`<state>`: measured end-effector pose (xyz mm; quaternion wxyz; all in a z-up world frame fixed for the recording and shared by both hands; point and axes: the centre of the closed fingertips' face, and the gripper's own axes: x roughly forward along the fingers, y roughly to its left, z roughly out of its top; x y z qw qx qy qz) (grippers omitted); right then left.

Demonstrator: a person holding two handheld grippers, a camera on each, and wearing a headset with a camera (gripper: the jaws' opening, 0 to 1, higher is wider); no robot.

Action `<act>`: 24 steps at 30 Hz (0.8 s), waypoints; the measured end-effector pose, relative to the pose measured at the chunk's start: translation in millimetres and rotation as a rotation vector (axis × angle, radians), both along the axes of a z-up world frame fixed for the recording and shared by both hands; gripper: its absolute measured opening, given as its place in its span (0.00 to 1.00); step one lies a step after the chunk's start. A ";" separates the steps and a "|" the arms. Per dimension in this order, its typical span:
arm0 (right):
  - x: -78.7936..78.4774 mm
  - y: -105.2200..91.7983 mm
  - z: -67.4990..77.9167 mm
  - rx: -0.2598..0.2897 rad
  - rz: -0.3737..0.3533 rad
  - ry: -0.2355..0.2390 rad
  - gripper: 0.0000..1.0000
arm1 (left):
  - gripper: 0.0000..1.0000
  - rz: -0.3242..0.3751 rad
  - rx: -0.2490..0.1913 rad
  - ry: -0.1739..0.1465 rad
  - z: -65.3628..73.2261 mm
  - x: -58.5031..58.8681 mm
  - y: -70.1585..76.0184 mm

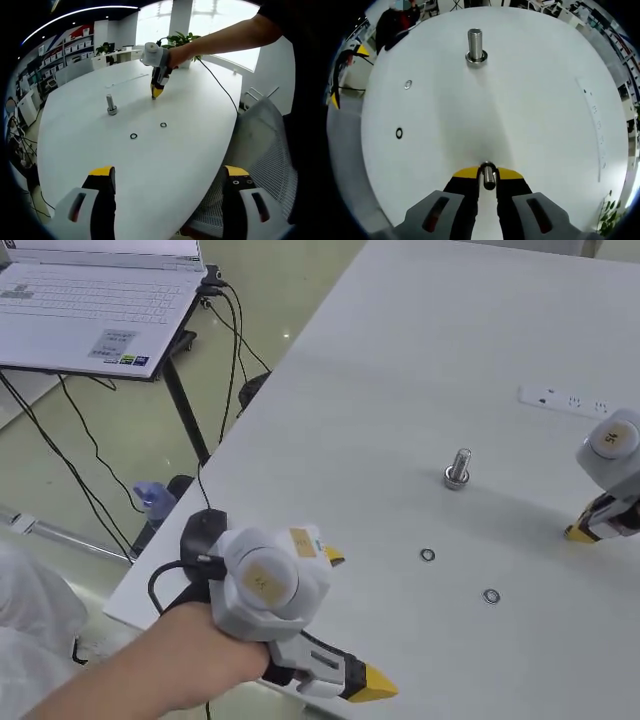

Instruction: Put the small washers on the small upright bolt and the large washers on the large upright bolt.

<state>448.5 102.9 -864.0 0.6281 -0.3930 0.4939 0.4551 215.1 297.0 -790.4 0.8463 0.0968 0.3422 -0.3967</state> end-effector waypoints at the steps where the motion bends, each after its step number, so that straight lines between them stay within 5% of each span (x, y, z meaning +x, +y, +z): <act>1: 0.2 0.0 -0.1 0.000 -0.001 0.000 0.13 | 0.90 0.001 0.001 -0.002 0.0 0.3 -0.1; 24: 1.7 0.9 3.7 0.012 0.021 -0.025 0.19 | 0.99 -0.015 0.006 0.011 -3.7 -3.8 -0.6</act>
